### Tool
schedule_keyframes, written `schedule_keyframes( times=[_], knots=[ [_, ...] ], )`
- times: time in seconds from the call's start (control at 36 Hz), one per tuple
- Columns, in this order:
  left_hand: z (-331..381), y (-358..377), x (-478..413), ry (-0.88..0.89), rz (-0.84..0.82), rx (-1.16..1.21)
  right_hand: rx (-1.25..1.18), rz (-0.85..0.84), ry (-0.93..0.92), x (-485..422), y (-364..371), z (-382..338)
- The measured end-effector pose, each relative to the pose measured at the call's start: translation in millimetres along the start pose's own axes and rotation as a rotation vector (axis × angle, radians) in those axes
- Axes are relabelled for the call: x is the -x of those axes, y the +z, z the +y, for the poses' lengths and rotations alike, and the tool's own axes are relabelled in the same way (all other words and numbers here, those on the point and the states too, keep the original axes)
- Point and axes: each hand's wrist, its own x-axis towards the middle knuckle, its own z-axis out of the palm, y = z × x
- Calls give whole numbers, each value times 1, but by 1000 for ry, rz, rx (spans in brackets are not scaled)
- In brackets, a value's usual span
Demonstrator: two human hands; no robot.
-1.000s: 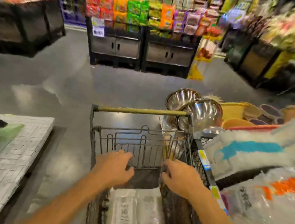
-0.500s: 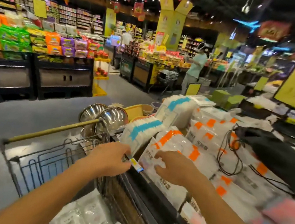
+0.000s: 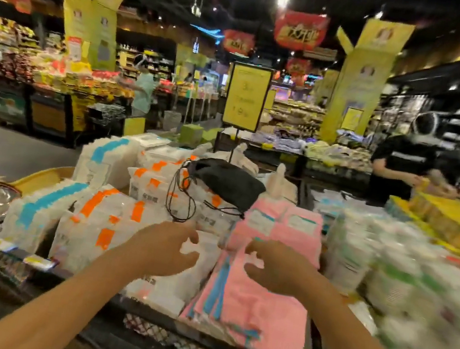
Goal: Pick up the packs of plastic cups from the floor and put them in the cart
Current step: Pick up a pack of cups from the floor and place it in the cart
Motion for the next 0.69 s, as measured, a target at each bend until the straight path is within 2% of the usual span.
schedule_keyframes(
  times=[0.17,0.39,0.56,0.69],
  knots=[
    [104,31,-21,227,-55,29,-12,2,193,91,-10,88],
    [239,68,-42,546,-174,33,-34,44,482,206,-20,160],
    [329,98,-43,828,-285,42,-78,102,794,296,-12,188],
    [390,123,-12,1093,-367,44,-93,100,1042,376,-2,178]
  ],
)
